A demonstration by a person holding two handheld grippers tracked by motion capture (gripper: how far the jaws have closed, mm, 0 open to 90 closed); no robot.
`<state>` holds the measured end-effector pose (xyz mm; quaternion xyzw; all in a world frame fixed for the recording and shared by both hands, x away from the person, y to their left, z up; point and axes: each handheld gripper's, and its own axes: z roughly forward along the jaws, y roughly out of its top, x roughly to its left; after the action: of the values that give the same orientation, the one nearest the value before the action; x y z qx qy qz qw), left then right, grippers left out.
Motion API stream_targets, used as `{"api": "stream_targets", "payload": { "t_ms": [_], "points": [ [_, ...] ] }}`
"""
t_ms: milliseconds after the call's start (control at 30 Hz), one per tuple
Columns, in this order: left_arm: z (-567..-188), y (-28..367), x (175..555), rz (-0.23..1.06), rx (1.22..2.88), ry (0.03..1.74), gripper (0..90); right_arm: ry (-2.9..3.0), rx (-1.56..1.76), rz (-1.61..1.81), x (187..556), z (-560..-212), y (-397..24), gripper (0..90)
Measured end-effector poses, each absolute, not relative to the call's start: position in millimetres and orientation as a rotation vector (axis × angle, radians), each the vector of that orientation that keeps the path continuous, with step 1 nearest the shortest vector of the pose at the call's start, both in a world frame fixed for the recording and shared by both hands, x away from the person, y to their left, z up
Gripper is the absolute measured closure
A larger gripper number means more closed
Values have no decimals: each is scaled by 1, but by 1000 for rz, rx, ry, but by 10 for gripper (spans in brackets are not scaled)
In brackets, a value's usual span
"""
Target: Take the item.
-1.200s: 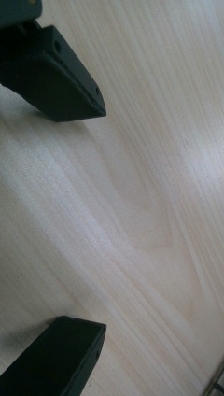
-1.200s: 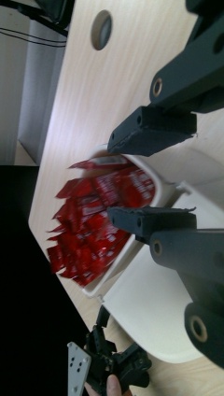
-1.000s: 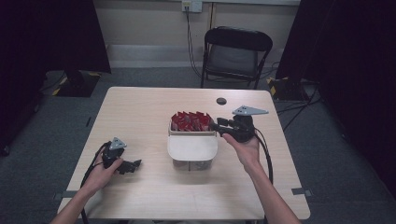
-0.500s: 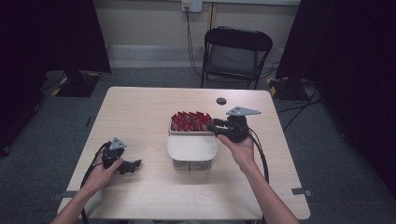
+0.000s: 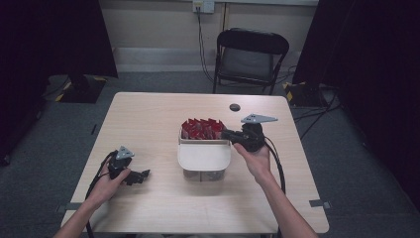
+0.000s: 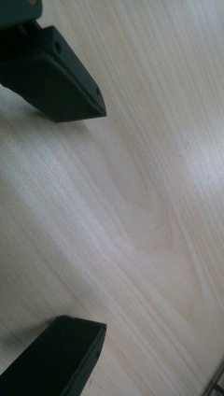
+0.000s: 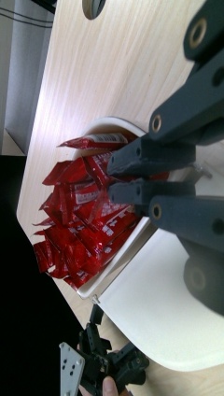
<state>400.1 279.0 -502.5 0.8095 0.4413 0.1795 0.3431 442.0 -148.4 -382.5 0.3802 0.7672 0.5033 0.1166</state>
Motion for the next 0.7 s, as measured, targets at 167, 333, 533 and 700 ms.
{"api": "stream_targets", "payload": {
  "t_ms": [167, 333, 533, 700],
  "points": [
    [-503, 279, 400, 467, 2103, 1147, 0, 2253, 1126, 1495, 442, -383, -150, 898],
    [-503, 279, 400, 468, 2104, 1147, 0, 2255, 1121, 1499, 442, -383, -151, 900],
    [-503, 279, 400, 467, 2103, 1147, 0, 2250, 1120, 1503, 442, -382, -151, 900],
    [-503, 279, 400, 467, 2103, 1148, 0, 2243, 1121, 1510, 442, -382, -150, 900]
  ]
}}
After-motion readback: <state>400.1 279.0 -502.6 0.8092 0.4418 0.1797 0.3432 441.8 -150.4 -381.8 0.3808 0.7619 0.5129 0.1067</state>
